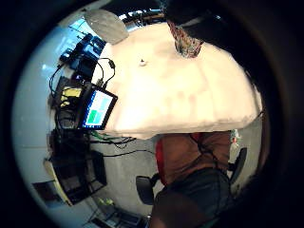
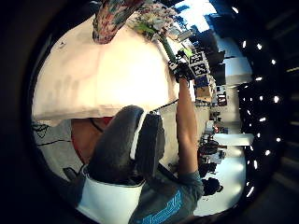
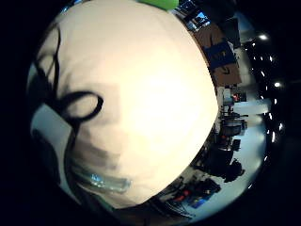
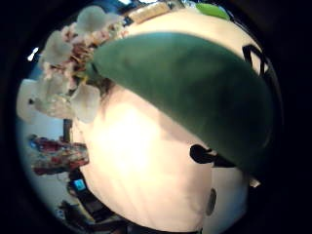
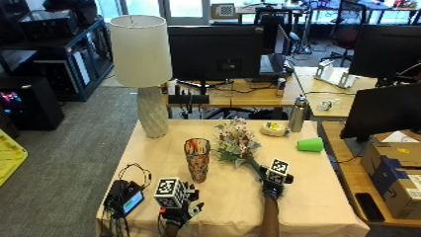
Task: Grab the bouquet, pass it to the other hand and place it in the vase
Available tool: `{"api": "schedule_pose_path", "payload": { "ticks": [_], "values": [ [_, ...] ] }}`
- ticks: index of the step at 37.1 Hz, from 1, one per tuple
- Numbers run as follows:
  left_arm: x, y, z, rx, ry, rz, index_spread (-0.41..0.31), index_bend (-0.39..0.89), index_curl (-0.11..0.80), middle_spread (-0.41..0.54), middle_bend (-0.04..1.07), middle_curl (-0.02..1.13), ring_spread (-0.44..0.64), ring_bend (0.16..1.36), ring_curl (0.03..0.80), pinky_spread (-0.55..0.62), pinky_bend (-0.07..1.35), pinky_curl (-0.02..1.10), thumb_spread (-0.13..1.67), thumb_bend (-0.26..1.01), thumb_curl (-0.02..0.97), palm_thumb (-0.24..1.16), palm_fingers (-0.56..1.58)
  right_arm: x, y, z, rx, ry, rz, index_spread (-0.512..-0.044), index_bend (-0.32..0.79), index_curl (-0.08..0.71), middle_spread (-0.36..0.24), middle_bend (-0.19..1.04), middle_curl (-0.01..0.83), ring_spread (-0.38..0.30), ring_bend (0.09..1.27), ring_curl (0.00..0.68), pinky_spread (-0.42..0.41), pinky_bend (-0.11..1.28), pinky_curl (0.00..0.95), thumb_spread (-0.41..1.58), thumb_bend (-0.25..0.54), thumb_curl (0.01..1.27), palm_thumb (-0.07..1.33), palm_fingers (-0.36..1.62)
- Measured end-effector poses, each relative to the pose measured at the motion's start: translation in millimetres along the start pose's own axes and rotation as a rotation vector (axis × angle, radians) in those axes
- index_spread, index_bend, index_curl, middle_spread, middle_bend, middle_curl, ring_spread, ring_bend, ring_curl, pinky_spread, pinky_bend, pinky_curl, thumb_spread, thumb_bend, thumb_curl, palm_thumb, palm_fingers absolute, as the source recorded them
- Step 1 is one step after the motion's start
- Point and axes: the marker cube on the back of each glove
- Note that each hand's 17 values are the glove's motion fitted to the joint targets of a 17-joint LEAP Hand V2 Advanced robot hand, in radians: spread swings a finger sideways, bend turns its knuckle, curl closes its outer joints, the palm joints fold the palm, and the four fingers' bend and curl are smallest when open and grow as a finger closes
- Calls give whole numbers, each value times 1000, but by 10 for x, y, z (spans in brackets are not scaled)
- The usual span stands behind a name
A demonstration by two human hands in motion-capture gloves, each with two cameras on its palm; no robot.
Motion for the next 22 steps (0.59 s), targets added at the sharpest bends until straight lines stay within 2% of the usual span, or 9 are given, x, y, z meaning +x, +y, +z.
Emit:
{"api": "schedule_pose_path", "payload": {
  "ticks": [2,6,8,10,15,18,22],
  "values": [
    [-1,4,-4,1,7,-2,-111,149,316,63,180,318,281,523,287,484,244,333,1054,-24,270,77,331,-6,37,11,-26,-25,8,-273,175,314,-123,342,413,-133,607,396,-107,619,393,896,72,481,906,1338],
    [-10,-7,17,1,14,-7,-111,148,316,67,180,319,280,526,288,484,243,334,1054,-24,271,77,331,-10,64,37,-32,-52,3,-265,170,337,-145,451,466,-163,726,456,-183,619,423,787,47,523,930,1411],
    [-21,-25,37,5,12,-5,-111,149,316,68,180,319,279,527,288,484,243,335,1055,-24,271,77,331,-11,45,40,-7,-55,-3,-267,182,350,-156,458,475,-175,737,468,-208,631,430,747,36,542,942,1363],
    [-28,-45,56,7,12,-2,-111,149,316,69,180,319,279,528,288,484,242,335,1055,-24,271,77,331,14,19,38,25,-44,-2,-261,166,355,-156,516,500,-175,834,502,-229,622,433,725,21,555,943,1438],
    [7,-108,39,8,20,6,-111,148,316,70,179,319,278,527,288,483,246,339,1055,-21,273,81,332,77,-9,12,70,-77,-1,-257,167,373,-162,596,539,-177,922,534,-259,661,452,688,-6,588,956,1432],
    [85,-219,-1,17,41,27,-111,146,315,71,180,319,277,528,288,483,251,339,1056,-22,275,83,335,79,-27,-35,104,-184,-9,-256,176,387,-164,636,557,-180,949,547,-264,687,463,672,-17,603,958,1421],
    [293,-443,-95,36,105,69,-111,154,318,71,175,319,275,530,290,478,255,342,1057,-23,276,84,346,0,-32,-190,160,-446,-45,-256,187,406,-165,671,575,-181,973,556,-271,706,474,652,-23,624,958,1402]
  ]
}}
